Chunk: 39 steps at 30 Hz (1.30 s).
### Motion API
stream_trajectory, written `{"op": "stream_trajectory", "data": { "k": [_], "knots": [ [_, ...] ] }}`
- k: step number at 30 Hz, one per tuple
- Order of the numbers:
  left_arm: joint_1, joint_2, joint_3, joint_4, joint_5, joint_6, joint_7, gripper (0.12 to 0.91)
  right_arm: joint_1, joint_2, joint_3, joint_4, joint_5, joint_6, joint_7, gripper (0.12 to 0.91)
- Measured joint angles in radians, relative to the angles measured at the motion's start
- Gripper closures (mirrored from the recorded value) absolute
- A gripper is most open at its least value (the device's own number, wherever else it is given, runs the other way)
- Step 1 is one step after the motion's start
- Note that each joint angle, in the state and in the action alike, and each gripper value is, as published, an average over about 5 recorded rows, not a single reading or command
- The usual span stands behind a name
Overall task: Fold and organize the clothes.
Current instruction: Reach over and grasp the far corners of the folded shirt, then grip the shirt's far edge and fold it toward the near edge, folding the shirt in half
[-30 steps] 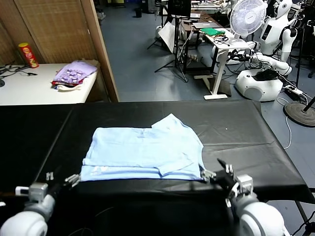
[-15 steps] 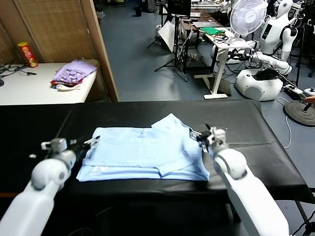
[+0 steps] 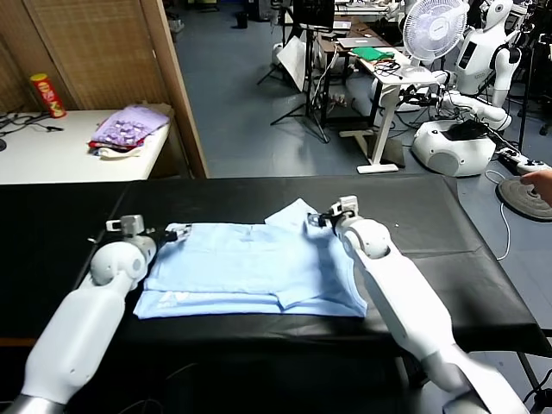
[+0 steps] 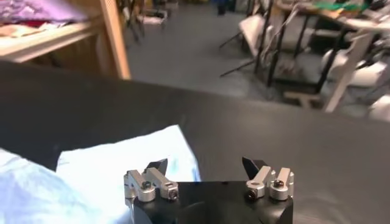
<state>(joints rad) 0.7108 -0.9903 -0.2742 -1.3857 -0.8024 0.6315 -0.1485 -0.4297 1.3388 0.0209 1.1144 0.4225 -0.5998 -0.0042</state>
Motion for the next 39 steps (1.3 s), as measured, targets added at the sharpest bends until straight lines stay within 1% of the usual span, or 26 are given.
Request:
{"op": "stream_trajectory", "data": {
  "k": [2,3,4,5,6,8,9,12,13,15,16,17,19,23,27,29,33,36,39],
  "knots": [
    [-0.007,-0.001,0.002,0.012,-0.001,-0.003,0.002,0.24,0.004,0.008,-0.001,-0.015,0.0,0.003,-0.002,0.304],
    [-0.009,-0.001,0.003,0.016,-0.001,-0.004,0.003,0.248,0.006,0.012,-0.001,-0.02,-0.001,0.005,-0.003,0.35],
    [-0.011,-0.002,0.003,0.019,-0.001,-0.006,0.006,0.272,0.007,0.016,-0.001,-0.025,-0.001,0.007,-0.004,0.387],
    [-0.012,-0.002,0.004,0.022,-0.001,-0.007,0.009,0.313,0.007,0.019,-0.001,-0.03,-0.002,0.01,-0.005,0.435],
    [-0.013,-0.002,0.005,0.023,0.0,-0.008,0.013,0.353,0.008,0.022,0.0,-0.034,-0.003,0.012,-0.006,0.499],
    [-0.014,-0.002,0.006,0.026,0.002,-0.013,0.024,0.453,0.008,0.027,0.002,-0.04,-0.004,0.017,-0.007,0.599],
    [-0.014,-0.002,0.006,0.027,0.004,-0.015,0.029,0.503,0.007,0.029,0.003,-0.043,-0.004,0.019,-0.005,0.665],
    [-0.016,-0.003,0.008,0.03,0.013,-0.022,0.04,0.655,0.0,0.034,0.012,-0.044,-0.007,0.042,0.007,0.816],
    [-0.017,-0.003,0.009,0.031,0.016,-0.023,0.042,0.722,-0.003,0.034,0.016,-0.042,-0.011,0.056,0.011,0.853],
    [-0.018,-0.004,0.01,0.034,0.023,-0.028,0.044,0.817,-0.014,0.031,0.024,-0.033,-0.017,0.093,0.01,0.895],
    [-0.018,-0.005,0.009,0.034,0.027,-0.032,0.044,0.858,-0.02,0.027,0.027,-0.025,-0.016,0.111,0.006,0.902],
    [-0.018,-0.006,0.008,0.034,0.032,-0.036,0.044,0.882,-0.026,0.022,0.03,-0.015,-0.012,0.127,0.001,0.902],
    [-0.016,-0.007,0.003,0.031,0.044,-0.047,0.044,0.9,-0.042,0.01,0.035,0.015,0.003,0.151,-0.01,0.903],
    [0.001,-0.001,-0.018,0.004,0.064,-0.061,0.043,0.902,-0.09,-0.027,0.053,0.113,0.033,0.159,-0.023,0.903],
    [0.037,0.015,-0.045,-0.051,0.083,-0.072,0.04,0.902,-0.164,-0.082,0.08,0.253,0.068,0.131,-0.025,0.903],
    [0.064,0.027,-0.058,-0.088,0.093,-0.078,0.039,0.902,-0.208,-0.114,0.095,0.328,0.096,0.106,-0.015,0.903],
    [0.135,0.055,-0.083,-0.179,0.099,-0.086,0.034,0.902,-0.3,-0.178,0.125,0.464,0.149,0.059,0.018,0.903],
    [0.2,0.081,-0.103,-0.248,0.11,-0.093,0.027,0.902,-0.366,-0.216,0.145,0.547,0.158,0.032,0.042,0.903],
    [0.275,0.109,-0.126,-0.313,0.126,-0.099,0.021,0.902,-0.424,-0.239,0.161,0.609,0.162,0.007,0.061,0.903]
  ]
}}
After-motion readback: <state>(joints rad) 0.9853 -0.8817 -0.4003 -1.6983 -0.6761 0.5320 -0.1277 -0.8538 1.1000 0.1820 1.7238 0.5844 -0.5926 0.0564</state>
